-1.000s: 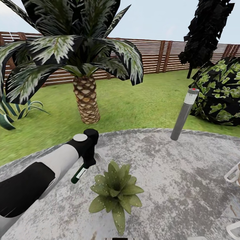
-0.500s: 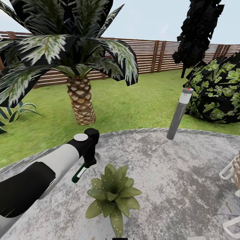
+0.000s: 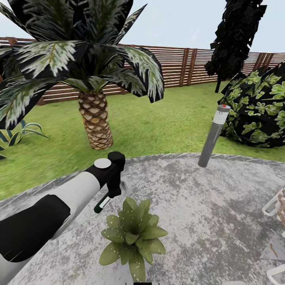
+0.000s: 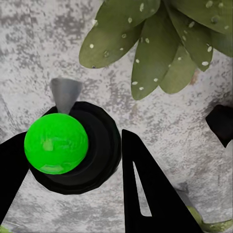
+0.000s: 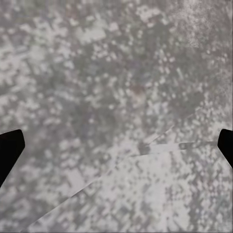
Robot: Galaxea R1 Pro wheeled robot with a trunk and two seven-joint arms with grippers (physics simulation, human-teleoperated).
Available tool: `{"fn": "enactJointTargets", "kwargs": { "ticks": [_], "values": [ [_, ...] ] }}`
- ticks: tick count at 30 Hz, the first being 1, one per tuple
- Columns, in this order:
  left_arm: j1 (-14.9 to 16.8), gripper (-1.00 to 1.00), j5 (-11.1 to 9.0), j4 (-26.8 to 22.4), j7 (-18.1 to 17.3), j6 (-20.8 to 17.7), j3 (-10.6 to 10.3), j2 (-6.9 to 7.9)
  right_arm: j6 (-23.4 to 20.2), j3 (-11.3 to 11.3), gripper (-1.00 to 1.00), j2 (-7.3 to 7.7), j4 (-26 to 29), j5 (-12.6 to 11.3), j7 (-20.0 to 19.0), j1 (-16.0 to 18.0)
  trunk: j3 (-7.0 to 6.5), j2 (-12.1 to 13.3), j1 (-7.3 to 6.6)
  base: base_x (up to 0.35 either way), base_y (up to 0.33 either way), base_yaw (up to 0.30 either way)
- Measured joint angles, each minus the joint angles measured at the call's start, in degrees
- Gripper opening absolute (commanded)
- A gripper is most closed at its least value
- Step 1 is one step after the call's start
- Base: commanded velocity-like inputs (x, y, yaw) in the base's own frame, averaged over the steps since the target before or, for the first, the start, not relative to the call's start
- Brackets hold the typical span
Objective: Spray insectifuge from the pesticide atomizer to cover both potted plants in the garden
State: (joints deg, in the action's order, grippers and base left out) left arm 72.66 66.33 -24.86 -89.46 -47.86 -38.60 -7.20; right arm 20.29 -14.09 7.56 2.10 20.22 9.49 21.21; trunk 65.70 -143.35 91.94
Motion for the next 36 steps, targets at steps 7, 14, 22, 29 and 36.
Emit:
{"fn": "enactJointTargets", "kwargs": {
  "ticks": [7,14,22,29,36],
  "values": [
    [-0.1,-1.0,0.0,0.1,0.0,0.0,0.0,0.18,0.0,0.0,1.0,0.0,0.0,-0.1,0.0,0.0,0.0,0.0,0.0,0.005,-0.002,-0.26],
    [-0.1,-1.0,0.0,0.1,0.0,0.0,-0.1,0.49,0.0,0.0,1.0,0.01,0.0,-0.1,0.0,0.0,0.0,0.0,0.02,-0.067,-0.028,-0.283],
    [-3.2,-1.0,0.2,0.8,0.0,0.2,-0.2,1.44,0.0,0.0,1.0,0.0,0.0,-0.1,0.0,0.0,0.01,0.0,0.01,-0.133,-0.041,-0.072],
    [-6.0,-1.0,0.1,0.4,0.0,0.2,-0.2,5.49,0.0,0.0,1.0,0.0,0.0,-0.1,0.1,0.0,0.0,0.0,0.01,-0.002,-0.001,-0.001],
    [-5.5,-1.0,0.1,-0.2,0.0,0.1,0.3,5.71,0.0,0.0,1.0,0.0,0.0,-0.1,0.1,0.0,0.0,0.0,0.0,0.0,0.0,0.0]
  ]
}}
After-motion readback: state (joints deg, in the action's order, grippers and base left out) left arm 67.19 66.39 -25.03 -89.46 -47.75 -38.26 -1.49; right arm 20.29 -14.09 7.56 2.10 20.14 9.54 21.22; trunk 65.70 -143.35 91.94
